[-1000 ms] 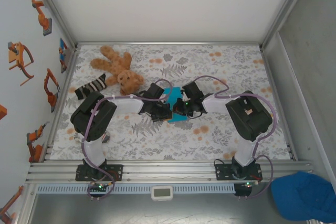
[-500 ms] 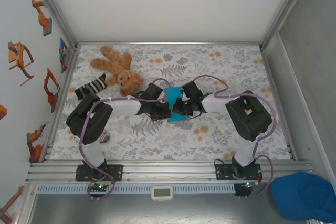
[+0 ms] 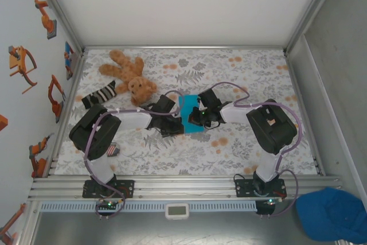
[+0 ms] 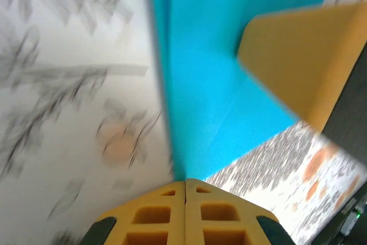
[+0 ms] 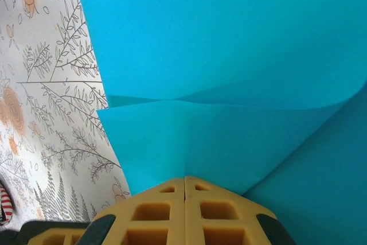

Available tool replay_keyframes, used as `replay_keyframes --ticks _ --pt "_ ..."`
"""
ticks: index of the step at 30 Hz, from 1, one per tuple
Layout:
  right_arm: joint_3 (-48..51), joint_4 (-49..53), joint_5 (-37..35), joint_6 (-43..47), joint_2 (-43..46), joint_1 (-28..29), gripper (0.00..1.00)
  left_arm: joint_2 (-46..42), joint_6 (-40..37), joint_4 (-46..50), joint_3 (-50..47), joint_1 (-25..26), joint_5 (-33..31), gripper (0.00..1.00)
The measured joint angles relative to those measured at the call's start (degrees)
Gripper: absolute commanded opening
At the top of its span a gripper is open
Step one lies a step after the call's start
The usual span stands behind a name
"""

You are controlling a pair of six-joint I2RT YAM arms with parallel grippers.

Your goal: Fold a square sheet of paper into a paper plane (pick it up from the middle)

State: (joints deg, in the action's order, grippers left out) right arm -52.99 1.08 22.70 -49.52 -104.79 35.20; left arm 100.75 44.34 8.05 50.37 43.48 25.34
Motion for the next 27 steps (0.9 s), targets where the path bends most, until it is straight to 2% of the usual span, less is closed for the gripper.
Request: replay_keyframes --ticks 4,9,15,27 --pt "0.0 0.0 0.0 0.1 0.0 0.0 0.00 -4.0 -1.4 4.8 -0.3 0.0 -0.3 0.00" --pt "0.0 -0.1 0.1 0.1 0.0 0.0 0.00 -6.6 0.3 0.8 1.1 0.0 -1.0 0.00" --pt "0.0 -0.5 0.2 0.0 0.0 0.0 0.00 -0.7 4.3 -5.6 2.3 0.0 -1.9 0.00" --pt "0.0 -0.6 0.1 0.1 0.0 0.0 0.00 3.9 5.0 -6.6 2.6 -0.1 -3.2 0.00"
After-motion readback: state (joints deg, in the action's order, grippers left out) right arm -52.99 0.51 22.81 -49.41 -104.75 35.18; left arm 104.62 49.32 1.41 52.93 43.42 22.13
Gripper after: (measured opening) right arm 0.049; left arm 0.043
